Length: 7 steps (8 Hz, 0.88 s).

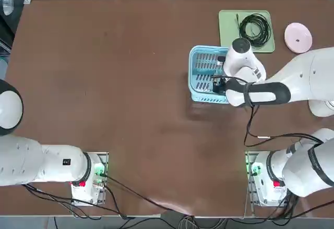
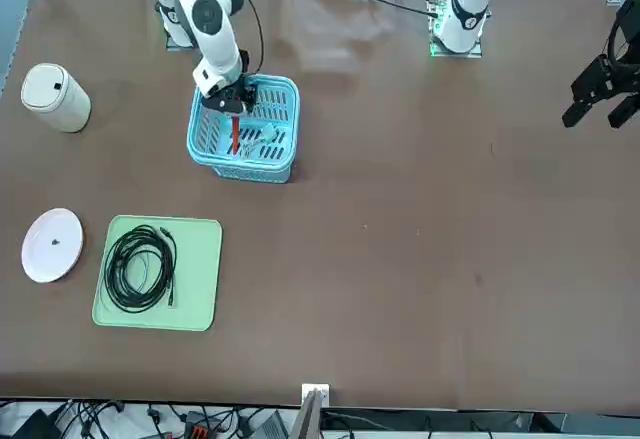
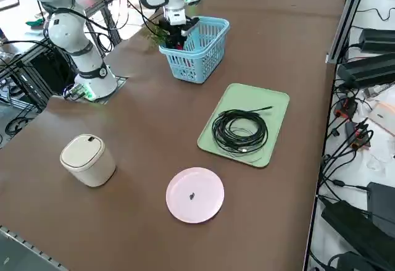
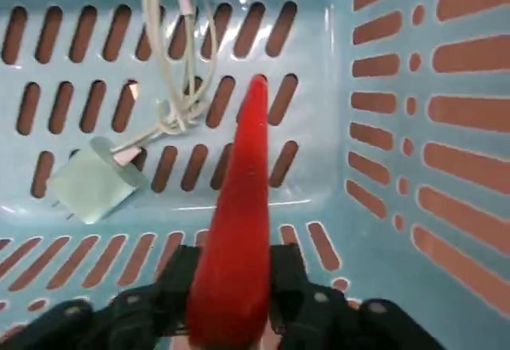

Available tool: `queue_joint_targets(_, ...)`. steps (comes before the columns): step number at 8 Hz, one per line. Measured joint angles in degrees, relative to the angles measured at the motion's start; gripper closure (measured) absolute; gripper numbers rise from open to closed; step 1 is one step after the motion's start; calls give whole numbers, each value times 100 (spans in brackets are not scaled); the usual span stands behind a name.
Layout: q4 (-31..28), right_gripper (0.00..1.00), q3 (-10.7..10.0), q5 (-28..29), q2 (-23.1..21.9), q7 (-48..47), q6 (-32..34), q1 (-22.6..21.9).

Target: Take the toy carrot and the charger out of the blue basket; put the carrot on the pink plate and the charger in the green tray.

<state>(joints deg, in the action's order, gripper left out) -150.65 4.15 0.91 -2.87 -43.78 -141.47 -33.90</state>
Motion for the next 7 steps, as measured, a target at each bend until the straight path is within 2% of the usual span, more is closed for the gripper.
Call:
queue_joint_targets(3,12,81,-51,0,-1,176,166,89)
queue_joint_targets(5,157,84,-51,0,-6,187,172,88)
queue_joint_targets(7,661,84,-50,0,-19,186,766,88)
